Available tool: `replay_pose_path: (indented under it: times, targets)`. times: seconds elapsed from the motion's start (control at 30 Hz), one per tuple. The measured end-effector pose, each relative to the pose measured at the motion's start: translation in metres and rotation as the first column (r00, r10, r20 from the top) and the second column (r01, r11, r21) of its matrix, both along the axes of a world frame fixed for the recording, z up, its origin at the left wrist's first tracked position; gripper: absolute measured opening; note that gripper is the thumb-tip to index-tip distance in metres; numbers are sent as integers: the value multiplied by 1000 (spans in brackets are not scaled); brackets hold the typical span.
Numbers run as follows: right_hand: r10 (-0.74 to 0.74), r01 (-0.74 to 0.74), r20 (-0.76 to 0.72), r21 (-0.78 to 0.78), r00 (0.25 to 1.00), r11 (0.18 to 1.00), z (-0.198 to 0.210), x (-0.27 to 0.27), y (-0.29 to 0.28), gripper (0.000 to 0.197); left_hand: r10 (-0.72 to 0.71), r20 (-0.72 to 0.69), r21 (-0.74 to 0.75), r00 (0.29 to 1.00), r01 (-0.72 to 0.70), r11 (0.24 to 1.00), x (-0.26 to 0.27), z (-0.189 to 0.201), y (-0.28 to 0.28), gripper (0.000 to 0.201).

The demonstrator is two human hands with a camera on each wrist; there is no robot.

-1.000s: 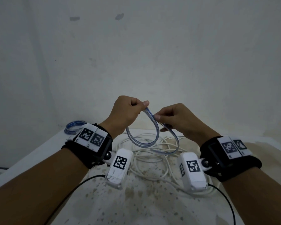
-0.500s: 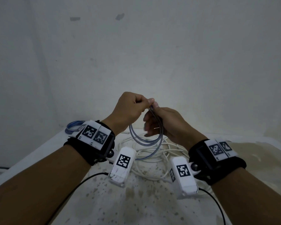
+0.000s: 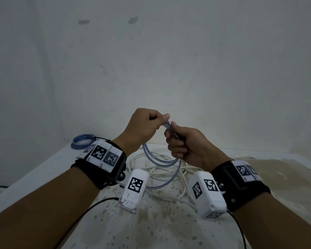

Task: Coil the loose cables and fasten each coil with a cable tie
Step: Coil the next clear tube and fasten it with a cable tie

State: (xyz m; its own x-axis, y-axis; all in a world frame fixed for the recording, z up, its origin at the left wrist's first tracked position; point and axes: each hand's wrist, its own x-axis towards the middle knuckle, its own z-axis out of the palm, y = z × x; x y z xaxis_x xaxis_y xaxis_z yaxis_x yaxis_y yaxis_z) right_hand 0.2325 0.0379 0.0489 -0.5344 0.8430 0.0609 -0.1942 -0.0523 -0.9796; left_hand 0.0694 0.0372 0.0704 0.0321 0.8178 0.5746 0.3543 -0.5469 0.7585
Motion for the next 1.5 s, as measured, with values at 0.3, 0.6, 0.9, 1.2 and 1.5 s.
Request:
replay_pose_path:
  times: [0.3,0.6,0.9,1.2,1.5]
  targets:
    - [-175,170,-167,-40,970,985,1,-6,11,39,221,-55,-16,974,-222,975,-2,-5,3,41]
    - [-438,351,-599,-264,670,899,8,3,29,43,26,192,-752,981,130,646,30,-43,-43,72]
    - [-452,336,-571,-303,685,892,-11,-11,19,43,167,594,-352,787,67,934,41,-37,-6,24]
    - [-398,294,-465,-281,791,913,-22,-35,6,42,337,166,-105,927,-323,941,19,-40,-1,34]
    - [-266,167,-452,-248,851,954,-26,-34,7,42,288,51,46,956,-291,956,-8,-46,-2,34]
